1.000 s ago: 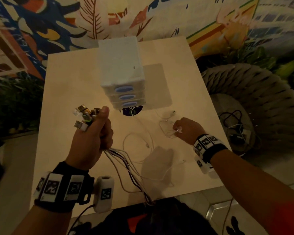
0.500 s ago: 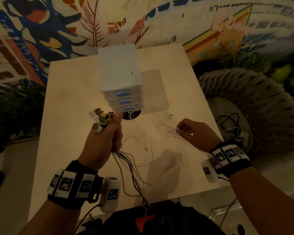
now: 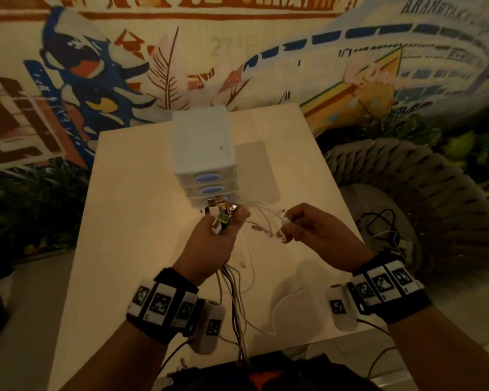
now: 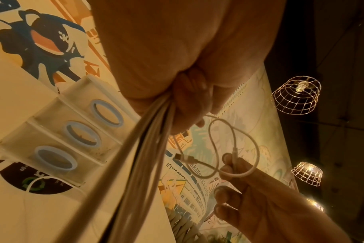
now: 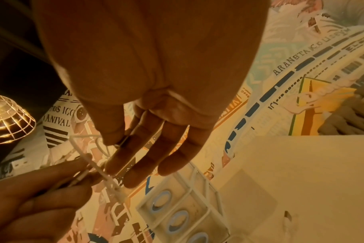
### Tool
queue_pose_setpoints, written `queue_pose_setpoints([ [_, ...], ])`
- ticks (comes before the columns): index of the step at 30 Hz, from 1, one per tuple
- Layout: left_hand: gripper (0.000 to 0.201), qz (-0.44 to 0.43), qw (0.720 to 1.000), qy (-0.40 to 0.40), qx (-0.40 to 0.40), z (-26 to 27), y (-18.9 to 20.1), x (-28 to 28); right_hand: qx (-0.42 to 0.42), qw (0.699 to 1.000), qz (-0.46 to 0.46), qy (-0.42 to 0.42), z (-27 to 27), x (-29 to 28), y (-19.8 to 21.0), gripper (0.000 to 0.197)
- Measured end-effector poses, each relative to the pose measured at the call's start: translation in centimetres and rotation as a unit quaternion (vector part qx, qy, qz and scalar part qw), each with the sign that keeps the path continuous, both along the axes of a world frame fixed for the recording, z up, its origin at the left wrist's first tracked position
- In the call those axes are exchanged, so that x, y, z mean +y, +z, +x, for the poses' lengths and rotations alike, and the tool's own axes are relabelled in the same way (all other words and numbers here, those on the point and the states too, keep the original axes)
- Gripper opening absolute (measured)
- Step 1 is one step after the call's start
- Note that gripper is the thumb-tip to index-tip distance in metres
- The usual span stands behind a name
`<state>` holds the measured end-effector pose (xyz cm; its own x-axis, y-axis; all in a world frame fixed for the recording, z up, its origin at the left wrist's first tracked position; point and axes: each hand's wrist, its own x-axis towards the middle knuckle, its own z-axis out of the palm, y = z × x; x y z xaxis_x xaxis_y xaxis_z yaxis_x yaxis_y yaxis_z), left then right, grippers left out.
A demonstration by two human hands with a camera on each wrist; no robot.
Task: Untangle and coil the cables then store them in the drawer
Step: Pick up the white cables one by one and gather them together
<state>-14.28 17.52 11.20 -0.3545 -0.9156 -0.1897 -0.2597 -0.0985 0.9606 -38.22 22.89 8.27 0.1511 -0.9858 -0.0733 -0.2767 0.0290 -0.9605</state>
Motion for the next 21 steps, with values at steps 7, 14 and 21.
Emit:
queue_pose_setpoints([
  [7,0.020,-0.055,0.996,-0.051,-0.038,-0.9,0.7,0.8,-0.034,0.999,-0.007,0.038,1.4,0.4,-0.1,0.015],
  [14,0.017,-0.093,0.993,-0.051,-0.046,-0.7,0.6,0.9,-0.076,0.994,0.061,0.048,2.5,0.0,-0.8,0.037],
  [21,0.029,-0.032,0.998,-0.006,-0.062,-0.4,0.5,0.5,-0.014,0.999,0.029,0.021,2.4,-0.4,-1.1,0.027],
])
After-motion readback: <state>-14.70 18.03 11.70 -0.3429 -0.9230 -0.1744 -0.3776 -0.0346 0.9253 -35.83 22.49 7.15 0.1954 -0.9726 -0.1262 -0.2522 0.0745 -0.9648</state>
